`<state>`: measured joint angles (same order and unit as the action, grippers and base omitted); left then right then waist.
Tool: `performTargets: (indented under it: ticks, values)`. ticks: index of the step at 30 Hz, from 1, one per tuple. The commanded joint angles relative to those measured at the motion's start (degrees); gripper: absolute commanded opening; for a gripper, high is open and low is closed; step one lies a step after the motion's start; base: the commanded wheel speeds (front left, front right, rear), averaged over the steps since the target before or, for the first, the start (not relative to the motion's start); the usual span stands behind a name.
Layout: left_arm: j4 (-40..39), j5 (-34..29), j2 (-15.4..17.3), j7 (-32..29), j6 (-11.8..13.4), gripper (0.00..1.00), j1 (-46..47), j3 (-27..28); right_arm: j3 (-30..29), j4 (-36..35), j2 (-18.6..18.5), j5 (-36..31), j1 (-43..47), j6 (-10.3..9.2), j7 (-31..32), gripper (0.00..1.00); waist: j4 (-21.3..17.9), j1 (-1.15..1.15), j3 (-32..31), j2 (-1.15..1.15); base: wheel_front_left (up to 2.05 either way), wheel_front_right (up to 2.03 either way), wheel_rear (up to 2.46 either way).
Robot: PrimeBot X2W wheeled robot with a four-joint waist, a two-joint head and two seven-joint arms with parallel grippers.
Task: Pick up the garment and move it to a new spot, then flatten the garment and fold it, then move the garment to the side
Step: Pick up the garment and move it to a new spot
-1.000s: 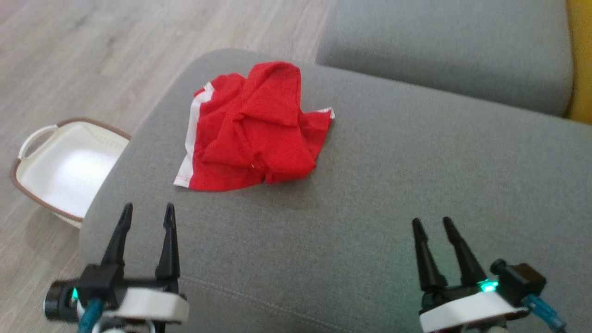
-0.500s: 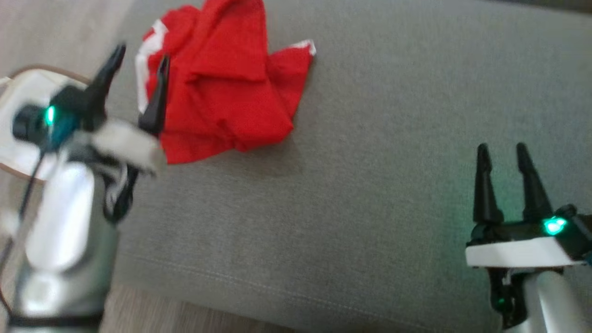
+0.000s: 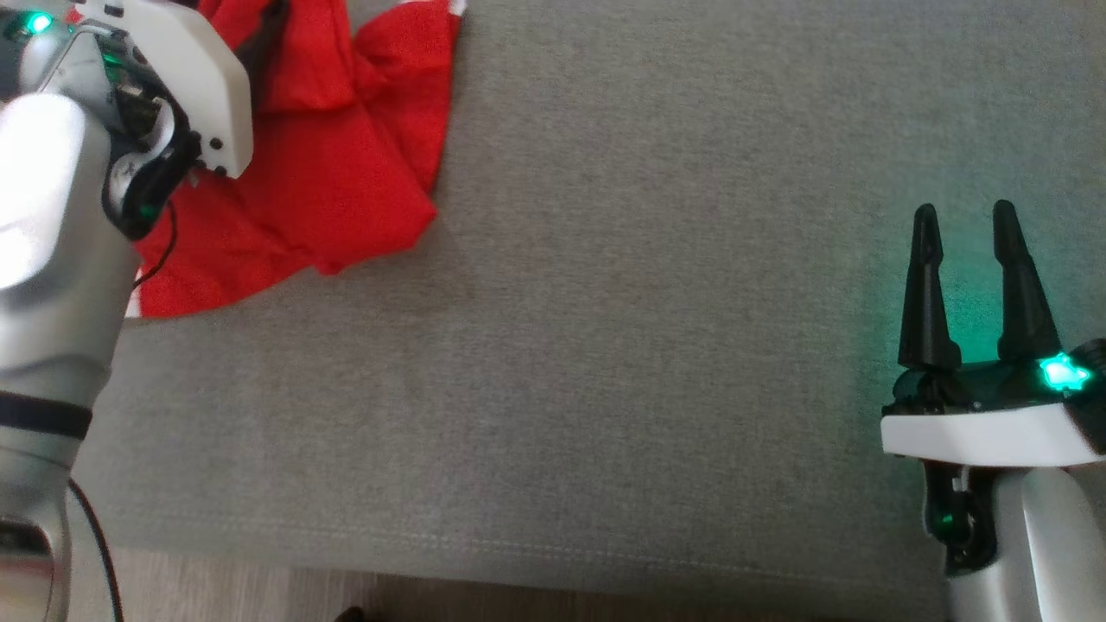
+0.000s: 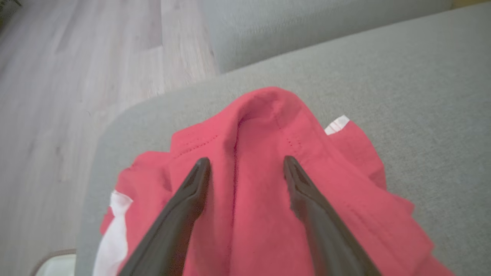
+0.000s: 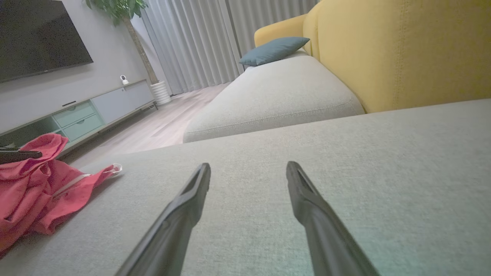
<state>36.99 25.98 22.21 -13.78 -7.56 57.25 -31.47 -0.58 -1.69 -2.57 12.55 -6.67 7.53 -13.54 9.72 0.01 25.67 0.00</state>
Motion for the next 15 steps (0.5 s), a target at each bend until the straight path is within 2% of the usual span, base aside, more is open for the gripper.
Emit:
performTargets:
  ticks: [1,6,7,8,12,13,15]
  values:
    - [-0.04,1.41,3.41,-0.92,0.09,1.00,2.85,0.93,1.39,-2.02,-0.31,0.19,-1.01,-0.04,-0.23,1.00,-1.61,-0.01,1.47,0.00,0.00,0.00,0.00]
    - [4.32,6.82,3.99,-3.54,0.08,1.00,5.35,-2.78,1.74,-1.82,-0.31,0.48,-1.37,-0.04,-0.63,1.00,-2.49,-0.01,2.30,0.00,0.00,0.00,0.00]
    - [4.65,7.64,4.07,-3.57,0.08,0.10,5.66,-3.62,1.80,-1.77,-0.31,0.53,-1.41,-0.04,-0.69,1.00,-2.53,-0.01,2.39,0.00,0.00,0.00,0.00]
    - [4.91,8.58,4.14,-3.28,0.08,0.00,5.95,-4.20,1.82,-1.69,-0.31,0.59,-1.47,-0.04,-0.74,1.00,-2.53,-0.01,2.44,0.00,0.00,0.00,0.00]
    - [6.10,10.34,4.63,0.94,0.08,0.00,7.41,-4.98,2.03,-1.00,-0.31,0.97,-1.69,-0.04,-0.95,1.00,-2.38,-0.01,1.75,0.00,0.00,0.00,0.00]
    - [6.79,9.96,4.97,4.76,0.08,0.00,8.20,-4.93,2.40,-0.38,-0.31,1.17,-1.69,-0.04,-1.05,1.00,-2.32,-0.01,0.74,0.00,0.00,0.00,0.00]
    - [7.55,9.89,5.00,8.25,0.08,0.00,8.85,-4.50,2.76,0.37,-0.31,1.48,-1.53,-0.04,-1.14,1.00,-2.27,-0.01,-0.70,0.00,0.00,0.00,0.00]
